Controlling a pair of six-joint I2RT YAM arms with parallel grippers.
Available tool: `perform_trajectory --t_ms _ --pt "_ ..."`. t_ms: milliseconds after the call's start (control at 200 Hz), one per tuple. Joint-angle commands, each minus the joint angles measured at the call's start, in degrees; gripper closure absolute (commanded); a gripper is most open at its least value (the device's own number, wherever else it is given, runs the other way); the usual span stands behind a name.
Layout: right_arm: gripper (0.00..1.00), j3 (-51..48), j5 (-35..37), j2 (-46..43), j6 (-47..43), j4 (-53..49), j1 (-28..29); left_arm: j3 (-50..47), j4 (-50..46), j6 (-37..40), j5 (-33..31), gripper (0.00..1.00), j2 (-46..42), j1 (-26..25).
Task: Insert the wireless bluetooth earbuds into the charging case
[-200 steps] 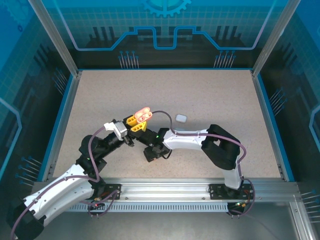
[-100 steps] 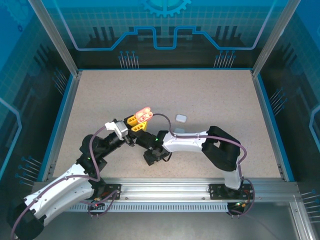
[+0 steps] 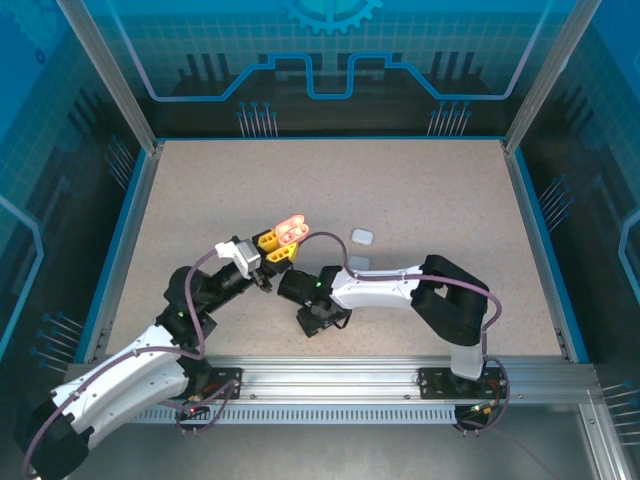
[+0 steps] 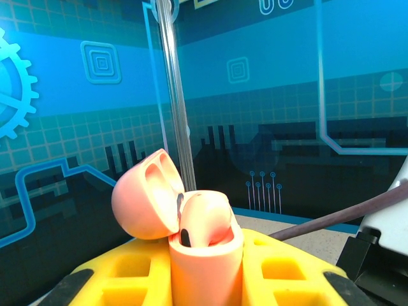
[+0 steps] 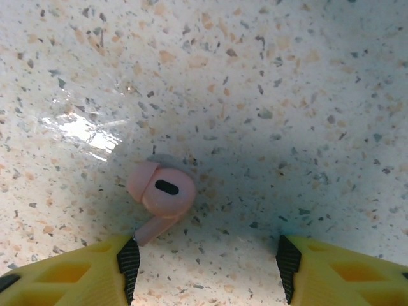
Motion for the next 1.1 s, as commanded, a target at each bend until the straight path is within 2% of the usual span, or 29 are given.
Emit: perform_trajectory --t_ms 0,260,475,620,800,1096 --pt "0.38 -2.22 1.89 -2.17 1.69 -4.79 -0.24 0.93 1.97 0.02 -0.61 1.00 -0.13 -0.46" --pt "0.38 -4.24 1.25 -5.51 0.22 -2.34 -1.48 0.79 1.89 0.12 -0.70 1.00 -0.38 -0.49" --pt "0.38 -5.24 -5.11 -9.48 -3.49 3.88 -2.10 0.75 1.60 -0.01 -0.47 1.00 -1.25 -0.49" --pt "0.38 -1.65 -5.71 -6.82 -0.60 2.20 -2.95 0.59 1.45 0.07 -0.68 1.00 -2.13 -0.44" --pt "0.44 1.18 -5.06 -3.15 2.63 1.91 -4.17 0.35 0.83 0.38 -0.87 1.00 -3.36 -0.49" --pt "0.48 4.32 -6.00 1.20 3.59 2.04 -4.53 -0.02 0.83 0.59 -0.88 1.00 -3.81 -0.49"
